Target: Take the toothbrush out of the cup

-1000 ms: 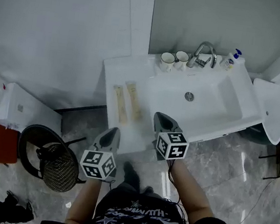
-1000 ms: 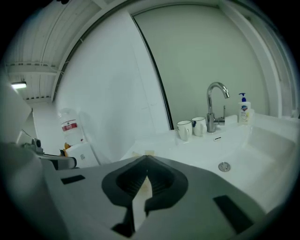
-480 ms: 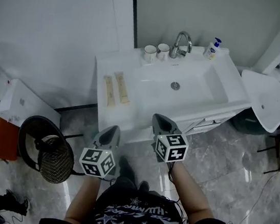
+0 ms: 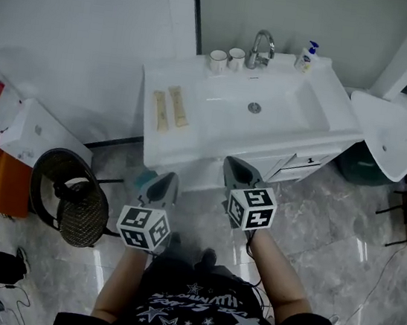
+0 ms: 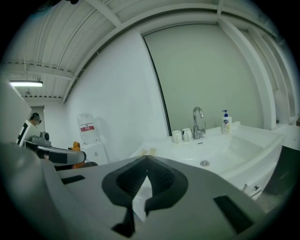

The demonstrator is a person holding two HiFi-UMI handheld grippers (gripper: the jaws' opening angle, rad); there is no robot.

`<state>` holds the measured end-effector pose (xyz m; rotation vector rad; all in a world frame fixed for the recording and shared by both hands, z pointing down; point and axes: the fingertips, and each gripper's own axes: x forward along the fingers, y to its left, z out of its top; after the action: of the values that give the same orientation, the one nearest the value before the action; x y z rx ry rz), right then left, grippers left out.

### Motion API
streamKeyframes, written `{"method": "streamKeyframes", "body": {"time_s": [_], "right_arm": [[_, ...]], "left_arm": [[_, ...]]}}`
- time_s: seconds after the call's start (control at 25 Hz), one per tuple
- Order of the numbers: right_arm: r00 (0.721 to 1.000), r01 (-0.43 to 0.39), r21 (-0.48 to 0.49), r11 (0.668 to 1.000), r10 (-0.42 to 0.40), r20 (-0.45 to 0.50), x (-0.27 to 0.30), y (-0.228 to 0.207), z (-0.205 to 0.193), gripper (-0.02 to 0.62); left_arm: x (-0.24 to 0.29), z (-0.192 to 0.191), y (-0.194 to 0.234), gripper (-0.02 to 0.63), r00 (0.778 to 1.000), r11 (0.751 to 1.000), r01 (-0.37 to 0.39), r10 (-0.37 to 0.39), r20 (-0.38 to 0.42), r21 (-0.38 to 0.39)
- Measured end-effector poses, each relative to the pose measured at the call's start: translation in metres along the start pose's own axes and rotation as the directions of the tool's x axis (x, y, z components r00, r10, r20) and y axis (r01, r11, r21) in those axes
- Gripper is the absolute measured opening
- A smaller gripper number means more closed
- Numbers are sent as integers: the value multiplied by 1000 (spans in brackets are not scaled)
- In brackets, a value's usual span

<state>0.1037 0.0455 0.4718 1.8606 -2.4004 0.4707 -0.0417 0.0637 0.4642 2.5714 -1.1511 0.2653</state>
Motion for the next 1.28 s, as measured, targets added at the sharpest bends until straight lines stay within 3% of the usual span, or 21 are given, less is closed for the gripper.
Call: {"method": "streamKeyframes", "body": {"time_s": [0.44, 0.76, 1.28], "right_arm": [[1000, 12, -31, 999, -12, -21, -6, 41, -9, 14], [999, 21, -50, 999, -23, -43, -25, 97, -25, 14], [996, 79, -48, 996, -81, -35, -82, 164, -51, 14]], "left_arm": [[-27, 3, 14, 20, 1000, 1000, 25, -25, 6, 15], [-77, -8, 33, 20, 999, 999, 48, -47, -2, 16], [-153, -37, 25, 19, 991, 991, 131, -130, -26, 35]]}}
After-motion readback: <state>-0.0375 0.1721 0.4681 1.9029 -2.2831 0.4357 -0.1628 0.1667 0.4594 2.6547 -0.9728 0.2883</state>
